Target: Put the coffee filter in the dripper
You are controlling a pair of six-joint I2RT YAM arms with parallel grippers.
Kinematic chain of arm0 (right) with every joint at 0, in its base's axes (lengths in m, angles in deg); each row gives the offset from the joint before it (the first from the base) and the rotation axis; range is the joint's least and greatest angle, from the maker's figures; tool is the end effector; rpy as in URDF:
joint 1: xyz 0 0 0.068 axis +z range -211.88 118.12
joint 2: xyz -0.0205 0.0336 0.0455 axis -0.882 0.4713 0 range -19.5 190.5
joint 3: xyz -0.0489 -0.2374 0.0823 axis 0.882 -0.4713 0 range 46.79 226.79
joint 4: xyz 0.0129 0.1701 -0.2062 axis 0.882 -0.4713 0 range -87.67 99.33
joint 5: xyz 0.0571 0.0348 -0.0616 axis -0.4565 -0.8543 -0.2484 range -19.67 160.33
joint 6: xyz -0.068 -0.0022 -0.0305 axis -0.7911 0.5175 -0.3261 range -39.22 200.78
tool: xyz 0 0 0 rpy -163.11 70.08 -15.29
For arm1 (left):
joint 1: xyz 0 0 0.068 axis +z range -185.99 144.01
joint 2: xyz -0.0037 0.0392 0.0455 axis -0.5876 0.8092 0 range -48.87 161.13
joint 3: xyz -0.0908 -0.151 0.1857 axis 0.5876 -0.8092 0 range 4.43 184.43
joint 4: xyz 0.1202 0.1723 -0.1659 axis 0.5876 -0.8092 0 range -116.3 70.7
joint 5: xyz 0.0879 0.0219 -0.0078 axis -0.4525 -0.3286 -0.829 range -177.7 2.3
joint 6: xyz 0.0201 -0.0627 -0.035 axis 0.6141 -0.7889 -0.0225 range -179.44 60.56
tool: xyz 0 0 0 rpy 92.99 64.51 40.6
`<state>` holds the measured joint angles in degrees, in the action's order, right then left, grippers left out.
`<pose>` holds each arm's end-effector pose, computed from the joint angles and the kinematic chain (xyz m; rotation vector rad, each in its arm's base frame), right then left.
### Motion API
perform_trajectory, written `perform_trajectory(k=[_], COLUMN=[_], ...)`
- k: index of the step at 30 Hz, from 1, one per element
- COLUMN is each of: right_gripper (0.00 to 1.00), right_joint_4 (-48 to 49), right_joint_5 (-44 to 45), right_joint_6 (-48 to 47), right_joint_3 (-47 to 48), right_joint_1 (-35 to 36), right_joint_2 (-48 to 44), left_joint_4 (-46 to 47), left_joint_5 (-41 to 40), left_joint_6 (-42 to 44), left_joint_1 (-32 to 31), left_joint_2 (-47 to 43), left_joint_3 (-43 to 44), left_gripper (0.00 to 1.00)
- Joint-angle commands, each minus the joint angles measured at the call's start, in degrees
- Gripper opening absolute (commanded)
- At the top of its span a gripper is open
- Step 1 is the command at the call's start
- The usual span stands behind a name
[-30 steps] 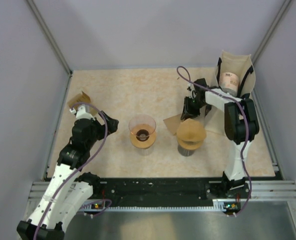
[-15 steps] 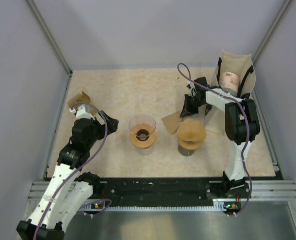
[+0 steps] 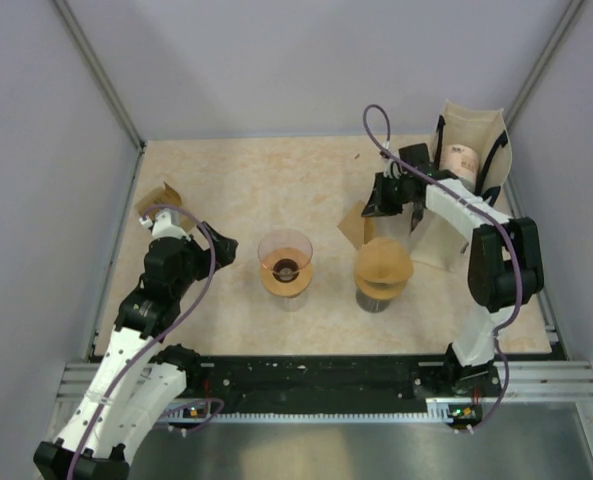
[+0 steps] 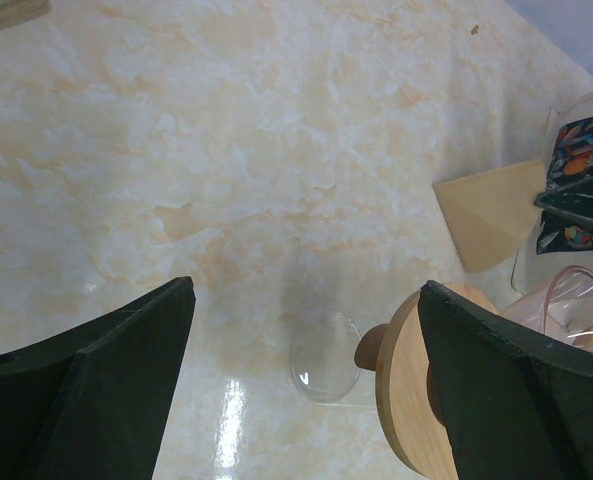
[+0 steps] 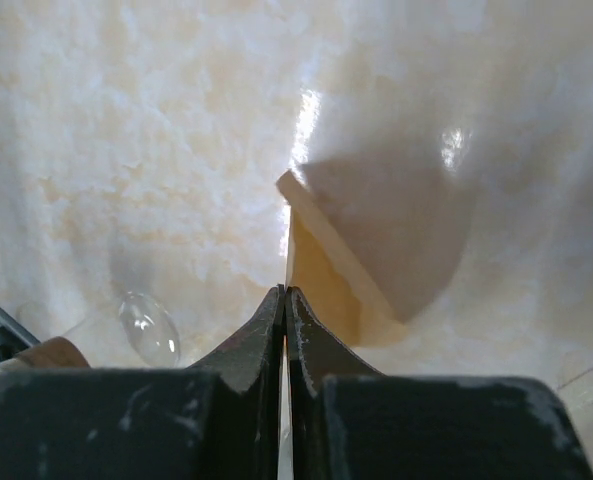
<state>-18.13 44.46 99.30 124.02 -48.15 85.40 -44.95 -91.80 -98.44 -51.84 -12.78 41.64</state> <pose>0.3904 0.1235 0.1812 -0.0778 2.5754 0.7912 0.1891 -0.0491 0.2670 -0.4551 1.9879 -0.5387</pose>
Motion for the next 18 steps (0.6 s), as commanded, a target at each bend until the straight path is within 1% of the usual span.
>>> perform_trajectory(k=[1,6,12,16,18], right_gripper=[0.0,0.0,0.0,0.0,0.0], right_joint_4=[3.73,6.18,9.7,10.76,10.5], right_joint_5=[0.2,-0.06,-0.32,0.9,2.05], right_joint_6=[-2.44,-3.67,-4.11,-1.22,1.33], right_joint_3=[-1.2,-3.14,-2.96,-0.69,1.07], right_joint_1=[-0.29,-0.38,-0.2,-0.11,0.06], right_joint_2=[-6.46,-9.88,-15.77,-18.76,-19.82], left_joint_4=[2.27,2.36,5.69,6.4,7.71], left_joint_5=[-0.12,-0.21,1.37,3.39,6.99], left_joint_6=[-0.02,-0.02,0.77,3.05,4.19], left_joint_1=[-0.05,0.04,-0.05,-0.05,-0.05], left_joint_2=[-1.03,-1.12,-0.59,1.16,2.31], left_joint_3=[0.93,1.81,4.35,8.92,11.12], left_gripper=[0.99,0.99,0.99,0.99,0.99])
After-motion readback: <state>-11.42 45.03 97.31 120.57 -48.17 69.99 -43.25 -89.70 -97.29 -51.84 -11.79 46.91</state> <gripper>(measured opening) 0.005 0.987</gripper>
